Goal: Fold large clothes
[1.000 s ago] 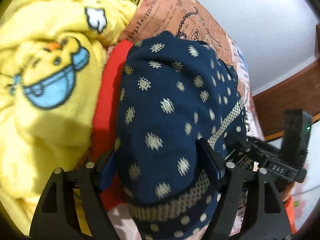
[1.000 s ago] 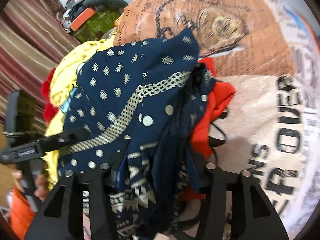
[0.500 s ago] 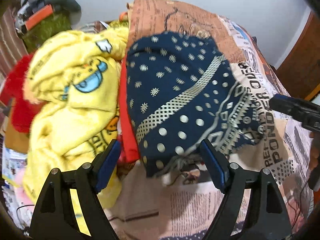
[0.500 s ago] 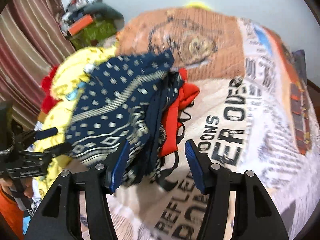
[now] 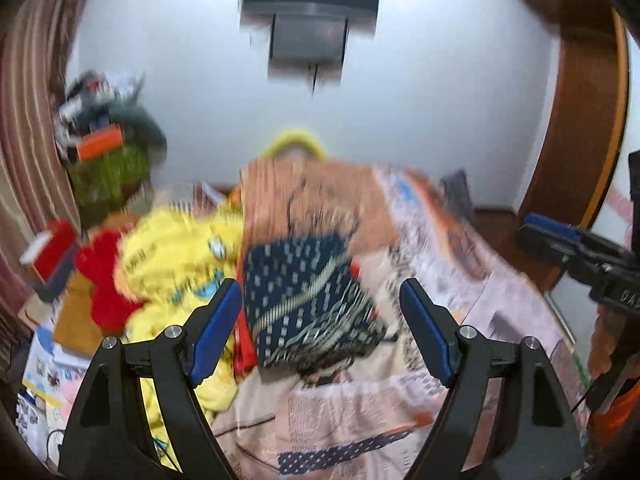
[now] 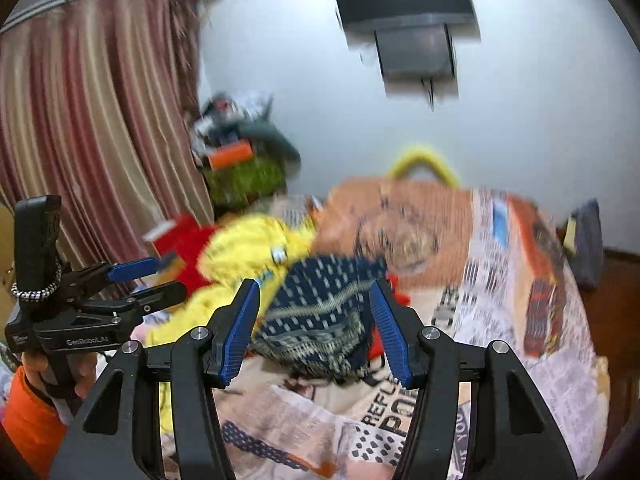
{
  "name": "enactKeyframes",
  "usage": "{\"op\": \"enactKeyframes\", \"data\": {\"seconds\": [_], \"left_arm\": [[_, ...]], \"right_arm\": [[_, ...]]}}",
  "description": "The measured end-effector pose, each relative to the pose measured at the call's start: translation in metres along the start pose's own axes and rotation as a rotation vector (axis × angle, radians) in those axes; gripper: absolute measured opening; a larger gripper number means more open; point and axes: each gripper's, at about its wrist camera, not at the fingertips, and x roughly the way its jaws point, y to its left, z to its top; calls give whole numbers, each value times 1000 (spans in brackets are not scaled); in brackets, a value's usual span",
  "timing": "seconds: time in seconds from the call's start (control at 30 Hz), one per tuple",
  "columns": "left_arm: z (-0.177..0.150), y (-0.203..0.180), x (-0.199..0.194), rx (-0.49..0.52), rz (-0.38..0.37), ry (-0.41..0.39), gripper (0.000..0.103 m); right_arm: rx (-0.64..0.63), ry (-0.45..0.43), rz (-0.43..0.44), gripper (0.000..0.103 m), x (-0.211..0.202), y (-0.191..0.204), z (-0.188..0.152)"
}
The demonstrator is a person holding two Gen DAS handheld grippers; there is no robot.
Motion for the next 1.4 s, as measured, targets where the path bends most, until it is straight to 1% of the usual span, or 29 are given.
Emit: {"op": "enactKeyframes", "data": {"seconds": [0.13, 0.23, 0.3, 0.4, 0.47, 0.53, 0.6, 0.67, 0.7, 0.73, 0.8, 0.87, 0.9, 0.93, 1.13, 1.4], "left_arm": [[2, -24, -68, 33, 5, -190, 81], [-4, -42, -101, 58, 34, -290, 81], [-10, -51, -119, 65, 61, -345, 81], [-23, -63, -140, 80, 114, -427, 81], [-31, -65, -149, 66, 120, -452, 81], [-35, -67, -152, 60, 125, -452, 85], [-39, -68, -153, 61, 139, -455, 95], [-42, -67, -153, 59, 154, -460, 100], [-43, -67, -153, 58, 157, -460, 102], [-44, -67, -152, 55, 160, -460, 102], [-47, -68, -151, 46, 163, -458, 102], [-50, -68, -151, 37, 157, -450, 102], [-50, -67, -149, 35, 152, -443, 102], [-50, -67, -147, 34, 150, -439, 102], [-54, -66, -144, 18, 142, -431, 102], [-59, -65, -137, 27, 147, -418, 102]], "right_arm": [[-42, -134, -5, 53, -47, 24, 3], [-43, -200, 18, 53, -71, 35, 0], [-46, -245, 28, 53, -86, 43, -4], [-54, -292, 8, 53, -98, 51, -11], [-62, -308, -6, 53, -101, 55, -14], [-80, -321, -37, 53, -103, 59, -17], [-100, -330, -71, 54, -105, 62, -21], [-101, -331, -86, 64, -105, 64, -23], [-96, -333, -91, 75, -106, 63, -23], [-86, -340, -103, 83, -106, 62, -24], [-78, -349, -122, 87, -108, 61, -25], [-75, -346, -156, 94, -106, 60, -24], [-76, -350, -170, 100, -106, 60, -25], [-75, -354, -182, 103, -106, 60, -25], [-64, -334, -188, 103, -105, 55, -26], [-66, -306, -196, 103, -104, 54, -34]]}}
